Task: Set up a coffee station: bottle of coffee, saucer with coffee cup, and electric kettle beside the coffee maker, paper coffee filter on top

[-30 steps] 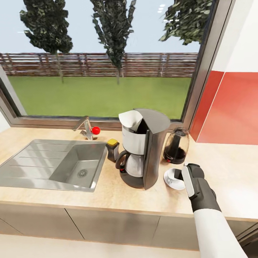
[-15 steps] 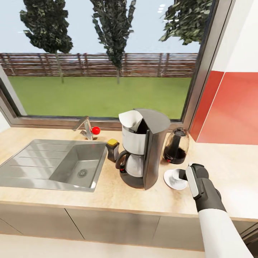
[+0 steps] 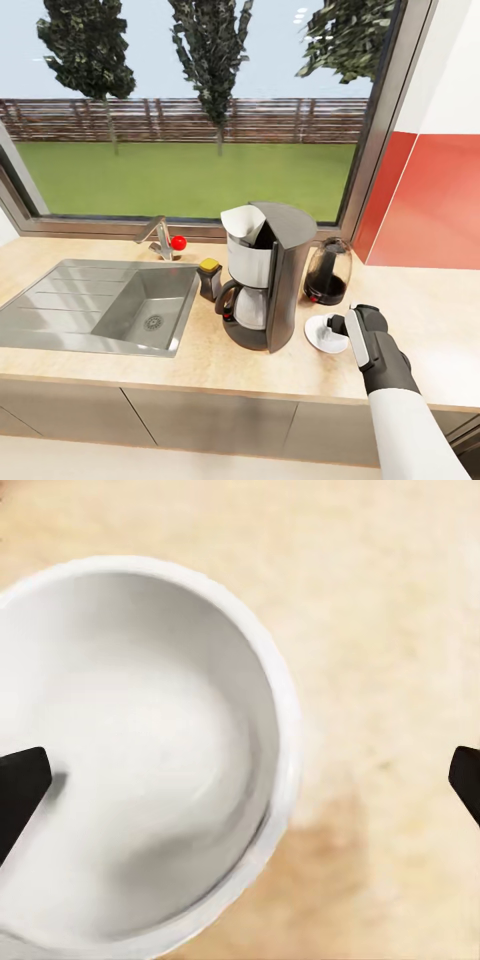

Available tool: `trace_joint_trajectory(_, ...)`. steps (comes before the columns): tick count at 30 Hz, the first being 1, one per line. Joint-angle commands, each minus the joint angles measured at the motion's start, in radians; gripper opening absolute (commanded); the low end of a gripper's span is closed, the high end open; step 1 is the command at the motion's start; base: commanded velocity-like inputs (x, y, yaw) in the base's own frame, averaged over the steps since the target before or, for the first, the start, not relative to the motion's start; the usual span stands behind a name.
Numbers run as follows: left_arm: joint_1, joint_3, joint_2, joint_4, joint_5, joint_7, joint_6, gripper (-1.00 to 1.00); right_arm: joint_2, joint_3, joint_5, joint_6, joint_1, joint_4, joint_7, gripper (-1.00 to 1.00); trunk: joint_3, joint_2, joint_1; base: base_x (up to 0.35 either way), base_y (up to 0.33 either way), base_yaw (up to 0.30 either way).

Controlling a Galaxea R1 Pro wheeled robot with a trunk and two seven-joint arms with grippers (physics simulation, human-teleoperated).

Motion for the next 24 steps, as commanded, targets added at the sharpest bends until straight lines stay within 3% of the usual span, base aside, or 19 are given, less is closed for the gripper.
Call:
trace_joint_trajectory(1, -0.001, -0.009, 0.0, 0.0, 0.009, 0.002, -0.003, 1.0, 0.001, -0.002, -0.011, 0.002, -0.001, -0.001, -0.009, 1.0, -0.002, -0.002, 0.001, 0.0, 0.0, 0.0)
trace_joint_trajectory(11, -0.001, -0.008, 0.0, 0.001, 0.01, 0.002, -0.003, 1.0, 0.0, -0.004, -0.012, 0.002, -0.001, -0.014, -0.009, 1.0, -0.002, -0.002, 0.001, 0.0, 0.0, 0.0)
trace_joint_trajectory(19, -0.001, -0.008, 0.0, 0.002, 0.014, 0.002, -0.003, 1.0, 0.0, -0.005, -0.012, 0.003, -0.001, -0.177, -0.01, 1.0, -0.002, -0.002, 0.001, 0.0, 0.0, 0.0)
trace_joint_trajectory(24, -0.001, -0.008, 0.001, 0.002, 0.014, 0.002, -0.003, 1.0, 0.001, -0.003, -0.012, 0.003, -0.001, -0.204, -0.01, 1.0, -0.002, -0.002, 0.001, 0.0, 0.0, 0.0)
